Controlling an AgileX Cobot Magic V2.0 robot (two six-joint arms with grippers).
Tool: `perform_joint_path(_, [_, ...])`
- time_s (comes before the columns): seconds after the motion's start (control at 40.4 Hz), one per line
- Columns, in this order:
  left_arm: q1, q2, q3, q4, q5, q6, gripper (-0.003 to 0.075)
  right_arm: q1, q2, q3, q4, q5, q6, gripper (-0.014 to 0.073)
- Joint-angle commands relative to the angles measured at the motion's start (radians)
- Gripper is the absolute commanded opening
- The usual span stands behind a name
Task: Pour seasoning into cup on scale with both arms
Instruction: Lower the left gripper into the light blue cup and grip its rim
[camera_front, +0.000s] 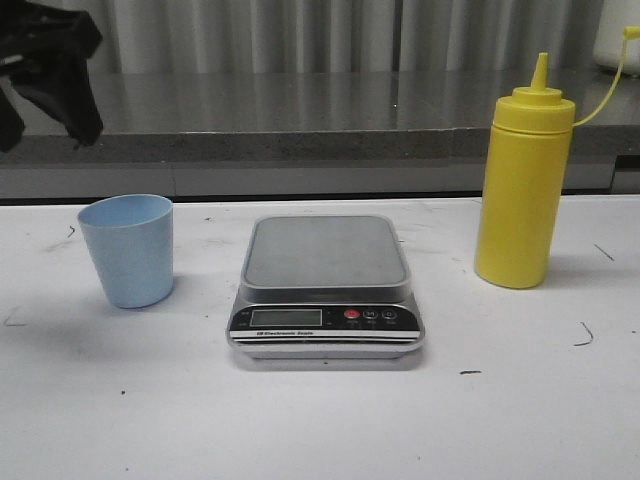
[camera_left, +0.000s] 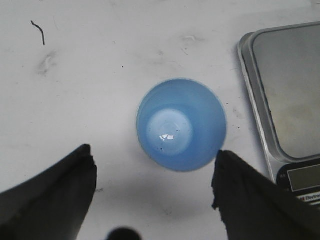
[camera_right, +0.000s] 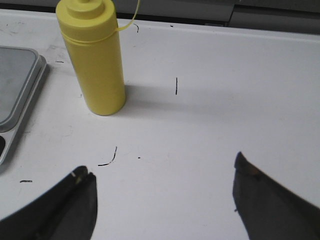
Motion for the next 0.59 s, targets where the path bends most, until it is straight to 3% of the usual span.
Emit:
perform_joint_path(0.0, [-0.007,0.040,-0.075,-0.006,-0.029,0.001,0.0481,-0.004,0.007,-0.026,0.000,-0.060,-0.011,0.0581])
perform_joint_path(0.471, [-0.007,0.269,-0.178,0.036,-0.033,0.001,0.0480,-0.004,0.007,-0.026,0.000,-0.060,-0.011,0.0581])
perform_joint_path(0.57, [-0.007,0.279,-0.178,0.036,-0.034,0.001,0.0428,-0.004,0.007,-0.026,0.000,-0.060,-0.011,0.0581])
